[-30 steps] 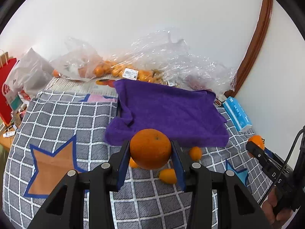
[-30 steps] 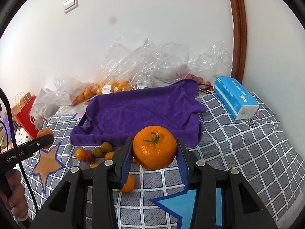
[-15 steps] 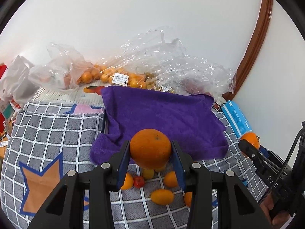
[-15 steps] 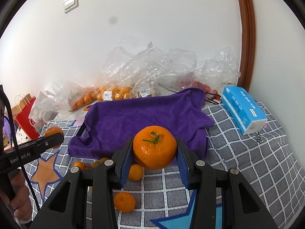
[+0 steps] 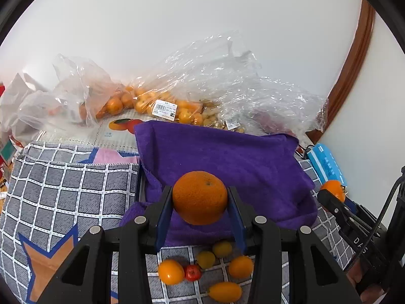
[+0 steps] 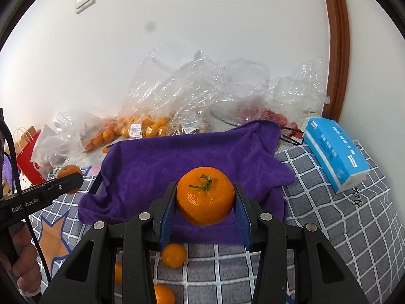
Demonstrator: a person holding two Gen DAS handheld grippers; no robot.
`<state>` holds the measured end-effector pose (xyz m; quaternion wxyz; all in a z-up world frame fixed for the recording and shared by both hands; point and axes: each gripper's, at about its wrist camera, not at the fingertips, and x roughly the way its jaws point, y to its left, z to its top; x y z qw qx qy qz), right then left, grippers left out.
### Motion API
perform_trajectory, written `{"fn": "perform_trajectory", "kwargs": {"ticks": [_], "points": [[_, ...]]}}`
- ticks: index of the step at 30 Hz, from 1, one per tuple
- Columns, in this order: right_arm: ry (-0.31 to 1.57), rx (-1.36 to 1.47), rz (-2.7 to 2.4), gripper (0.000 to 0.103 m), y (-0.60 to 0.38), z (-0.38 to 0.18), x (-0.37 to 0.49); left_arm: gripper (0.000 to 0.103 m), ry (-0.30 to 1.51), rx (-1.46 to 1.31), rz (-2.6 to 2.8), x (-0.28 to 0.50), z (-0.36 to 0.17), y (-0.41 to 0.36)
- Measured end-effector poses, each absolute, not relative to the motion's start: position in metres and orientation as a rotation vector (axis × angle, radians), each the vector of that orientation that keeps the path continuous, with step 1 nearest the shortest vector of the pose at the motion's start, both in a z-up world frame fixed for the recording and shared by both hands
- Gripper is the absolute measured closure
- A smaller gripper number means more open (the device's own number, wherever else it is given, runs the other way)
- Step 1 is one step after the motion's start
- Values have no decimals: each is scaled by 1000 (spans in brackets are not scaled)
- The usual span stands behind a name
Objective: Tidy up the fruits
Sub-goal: 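Lift both held oranges and carry them over the purple towel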
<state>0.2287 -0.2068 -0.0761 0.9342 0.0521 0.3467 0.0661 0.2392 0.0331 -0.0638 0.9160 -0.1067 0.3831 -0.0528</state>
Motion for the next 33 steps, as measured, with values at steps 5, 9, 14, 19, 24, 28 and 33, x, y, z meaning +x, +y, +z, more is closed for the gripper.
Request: {"fn": "perform_trajectory", "kwargs": {"ticks": [5,9,14,19,24,28,33], "points": [[718,105,145,60,-204,-85,244,63,793,-227,-97,249,-75,35],[718,104,150,60,-201,-87,257,63,795,-245,-102,260,-87,38],[717,100,154,60,-198,-91,271,63,805,-244,-79,268,-102,42],[742,96,150,60,-201,-106,280,63,821,-244,-72,272,-113,44],[771,111,129,60,-212,-118,288,63,817,-231,-71,274,-117,42],[770,113,109,60,-219,-121,290,63,824,-242,-64,277,-122,45],[776,127,99,60,-226,-124,291,63,829,-255,-65,279,-126,46]]}}
